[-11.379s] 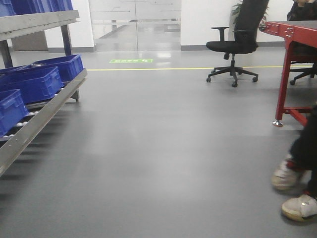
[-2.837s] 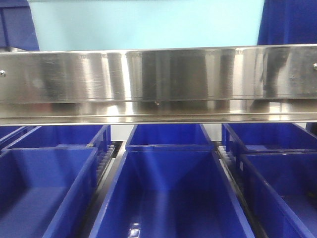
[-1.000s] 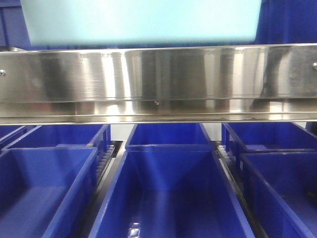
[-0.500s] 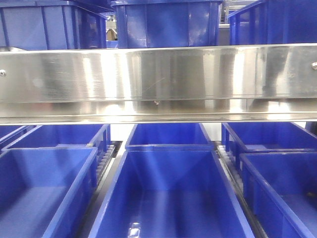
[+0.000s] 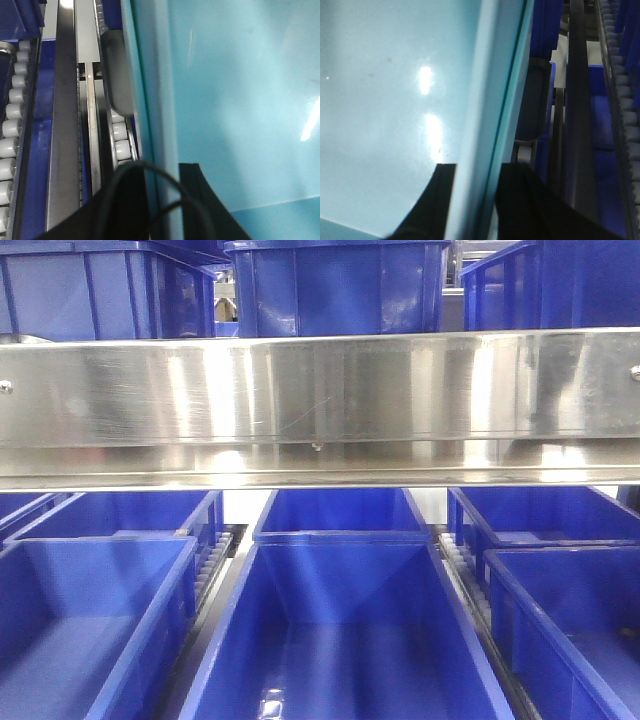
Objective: Move two blue bins to right shelf middle
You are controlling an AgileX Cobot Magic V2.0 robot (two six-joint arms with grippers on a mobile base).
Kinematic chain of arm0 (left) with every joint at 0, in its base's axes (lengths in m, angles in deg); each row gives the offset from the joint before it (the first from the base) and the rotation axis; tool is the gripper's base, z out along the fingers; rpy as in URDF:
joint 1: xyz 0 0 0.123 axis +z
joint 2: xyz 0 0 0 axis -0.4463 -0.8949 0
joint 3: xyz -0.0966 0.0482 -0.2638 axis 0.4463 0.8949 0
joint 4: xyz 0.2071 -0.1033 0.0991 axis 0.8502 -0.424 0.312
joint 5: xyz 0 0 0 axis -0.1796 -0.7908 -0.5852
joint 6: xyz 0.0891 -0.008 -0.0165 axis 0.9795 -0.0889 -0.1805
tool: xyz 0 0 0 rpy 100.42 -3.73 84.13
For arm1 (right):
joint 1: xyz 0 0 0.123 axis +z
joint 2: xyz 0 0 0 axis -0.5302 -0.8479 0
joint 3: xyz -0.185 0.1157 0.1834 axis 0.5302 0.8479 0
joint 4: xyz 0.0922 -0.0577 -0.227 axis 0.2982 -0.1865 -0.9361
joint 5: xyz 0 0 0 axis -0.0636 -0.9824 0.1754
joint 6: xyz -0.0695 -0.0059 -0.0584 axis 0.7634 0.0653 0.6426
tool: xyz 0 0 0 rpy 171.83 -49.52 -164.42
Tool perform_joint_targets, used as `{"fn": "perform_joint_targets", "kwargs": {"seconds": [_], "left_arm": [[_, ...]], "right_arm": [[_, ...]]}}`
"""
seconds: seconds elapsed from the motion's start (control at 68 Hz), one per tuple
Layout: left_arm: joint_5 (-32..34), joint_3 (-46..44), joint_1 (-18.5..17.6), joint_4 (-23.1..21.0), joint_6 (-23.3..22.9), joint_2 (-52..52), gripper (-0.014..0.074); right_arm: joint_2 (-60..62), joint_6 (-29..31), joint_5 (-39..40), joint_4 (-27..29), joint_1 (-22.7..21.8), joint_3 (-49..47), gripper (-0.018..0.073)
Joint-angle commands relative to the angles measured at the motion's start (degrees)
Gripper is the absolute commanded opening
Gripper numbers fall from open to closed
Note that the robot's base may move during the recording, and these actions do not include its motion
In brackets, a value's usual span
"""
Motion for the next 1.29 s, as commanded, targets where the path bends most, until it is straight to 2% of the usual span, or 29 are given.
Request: {"fn": "perform_joint_targets", "kwargs": {"seconds": [0.0,1.279], "left_arm": [[2.96,-1.06,-0.96,-2.89,0.60,1.38,-0.0111],[2.97,-1.06,-0.96,-2.89,0.60,1.28,-0.0111]], "right_arm": [[0.88,0.26,7.72,0.72,0.03,-1.36,-0.0154],[0.88,0.26,8.93,0.72,0.03,-1.36,-0.0154]]}}
